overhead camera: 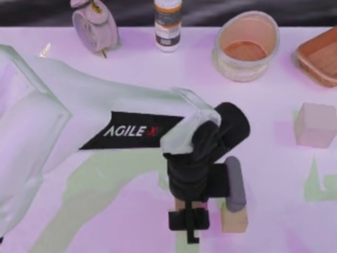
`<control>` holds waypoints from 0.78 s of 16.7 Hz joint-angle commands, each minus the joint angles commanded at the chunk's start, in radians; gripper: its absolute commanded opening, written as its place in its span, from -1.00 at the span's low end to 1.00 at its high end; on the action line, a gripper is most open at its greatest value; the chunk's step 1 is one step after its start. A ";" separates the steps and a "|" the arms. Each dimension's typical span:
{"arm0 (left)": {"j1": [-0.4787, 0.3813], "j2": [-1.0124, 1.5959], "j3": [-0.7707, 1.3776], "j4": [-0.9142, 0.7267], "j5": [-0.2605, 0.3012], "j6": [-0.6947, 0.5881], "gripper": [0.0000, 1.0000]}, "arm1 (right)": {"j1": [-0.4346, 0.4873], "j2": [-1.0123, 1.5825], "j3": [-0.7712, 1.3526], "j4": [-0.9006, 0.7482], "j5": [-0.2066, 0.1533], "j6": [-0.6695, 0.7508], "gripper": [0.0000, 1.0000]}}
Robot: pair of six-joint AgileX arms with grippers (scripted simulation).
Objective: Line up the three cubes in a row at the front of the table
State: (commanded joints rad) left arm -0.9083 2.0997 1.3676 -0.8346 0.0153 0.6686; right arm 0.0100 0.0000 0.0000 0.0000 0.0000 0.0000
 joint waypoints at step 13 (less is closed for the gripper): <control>0.000 0.000 0.000 0.000 0.000 0.000 0.81 | 0.000 0.000 0.000 0.000 0.000 0.000 1.00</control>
State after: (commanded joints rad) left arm -0.9083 2.0997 1.3676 -0.8346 0.0153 0.6686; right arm 0.0100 0.0000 0.0000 0.0000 0.0000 0.0000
